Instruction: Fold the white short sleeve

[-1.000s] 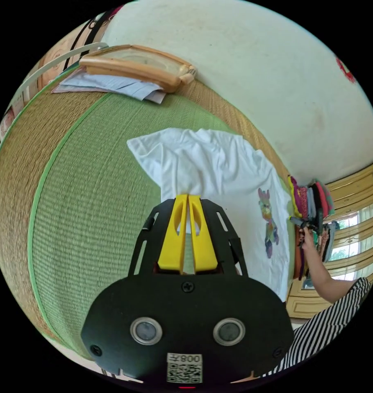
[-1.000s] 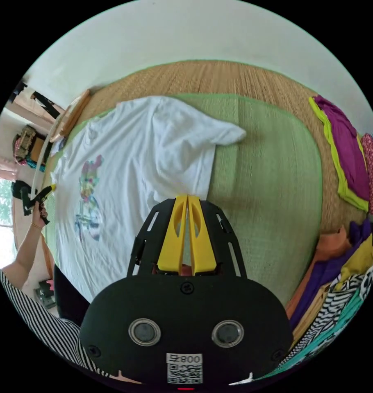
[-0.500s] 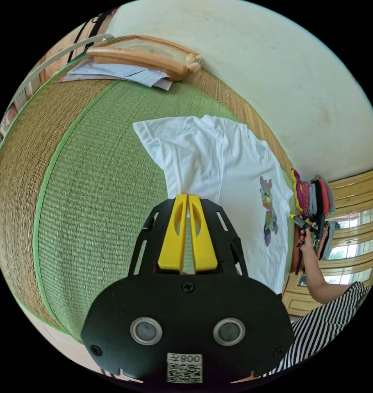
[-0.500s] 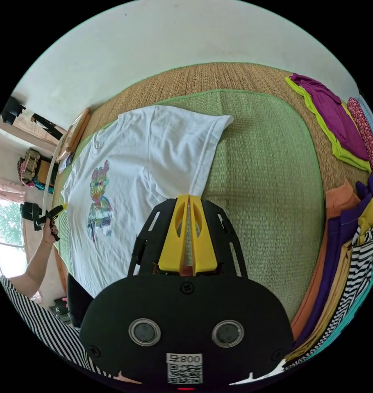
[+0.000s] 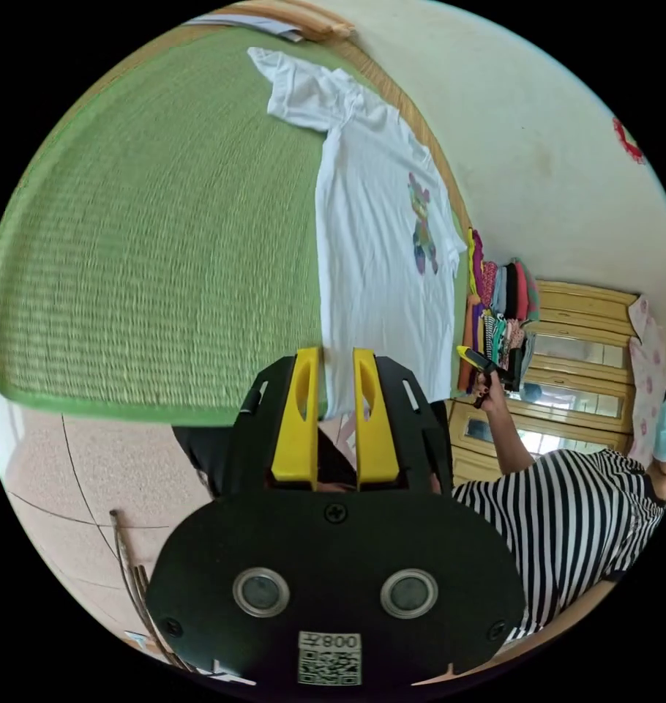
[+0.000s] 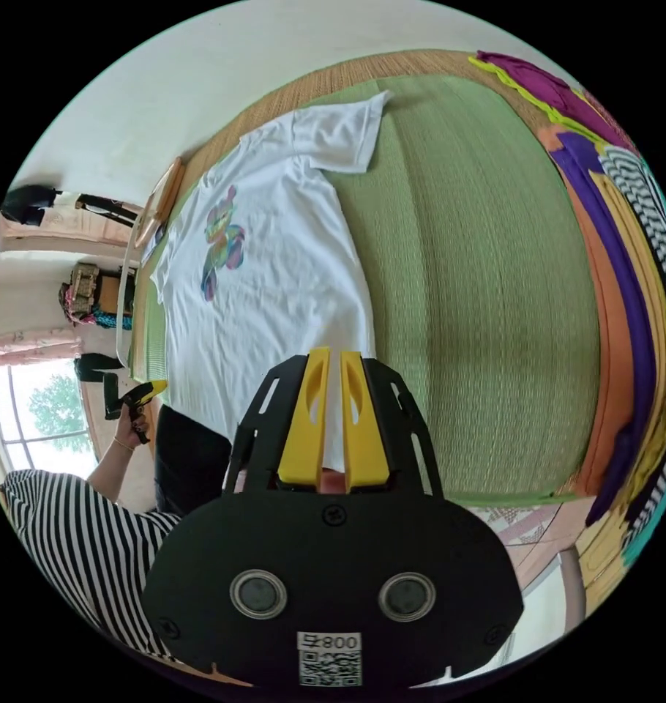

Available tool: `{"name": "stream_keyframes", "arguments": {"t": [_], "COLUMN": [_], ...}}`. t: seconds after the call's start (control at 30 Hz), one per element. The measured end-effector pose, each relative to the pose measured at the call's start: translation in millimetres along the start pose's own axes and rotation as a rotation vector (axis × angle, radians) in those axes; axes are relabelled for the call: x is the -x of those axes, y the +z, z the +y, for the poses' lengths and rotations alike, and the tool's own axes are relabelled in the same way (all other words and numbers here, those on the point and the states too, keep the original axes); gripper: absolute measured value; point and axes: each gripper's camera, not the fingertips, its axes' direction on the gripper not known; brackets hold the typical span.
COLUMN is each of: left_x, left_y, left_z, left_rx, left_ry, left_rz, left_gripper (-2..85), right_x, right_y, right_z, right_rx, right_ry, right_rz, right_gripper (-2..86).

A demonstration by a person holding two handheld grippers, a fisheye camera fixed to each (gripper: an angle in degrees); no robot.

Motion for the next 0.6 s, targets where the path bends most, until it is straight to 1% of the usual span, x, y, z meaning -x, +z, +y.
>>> {"name": "stream_keyframes", "arguments": {"t": [0.13, 0.2, 0.33, 0.5, 0.6], "left_x": [4, 4, 1, -7, -15], "left_y": [13, 16, 20, 14, 4], "left_z": [16, 17, 14, 18, 21], "left_rx": [0.015, 0.021, 0.039, 0.011, -0.018], "left_ry": [-0.02, -0.022, -0.022, -0.015, 0.002], "left_rz": [0.023, 0.006, -0.052, -0.032, -0.01], "left_gripper": [6.2, 5.1, 2.3, 1.4, 1.2], "right_x": [-3, -11, -21, -8, -5], "right_y": [-3, 1, 11, 22, 25], "right_z": [34, 49, 60, 63, 64], "right_rx": [0.015, 0.042, 0.045, 0.055, 0.068], "right_ry": [0.009, 0.023, 0.054, 0.011, -0.019], "right_rz": [0.067, 0.088, 0.053, 0.149, 0.136], "right_gripper": [4.2, 5.0, 5.1, 2.0, 0.8]}}
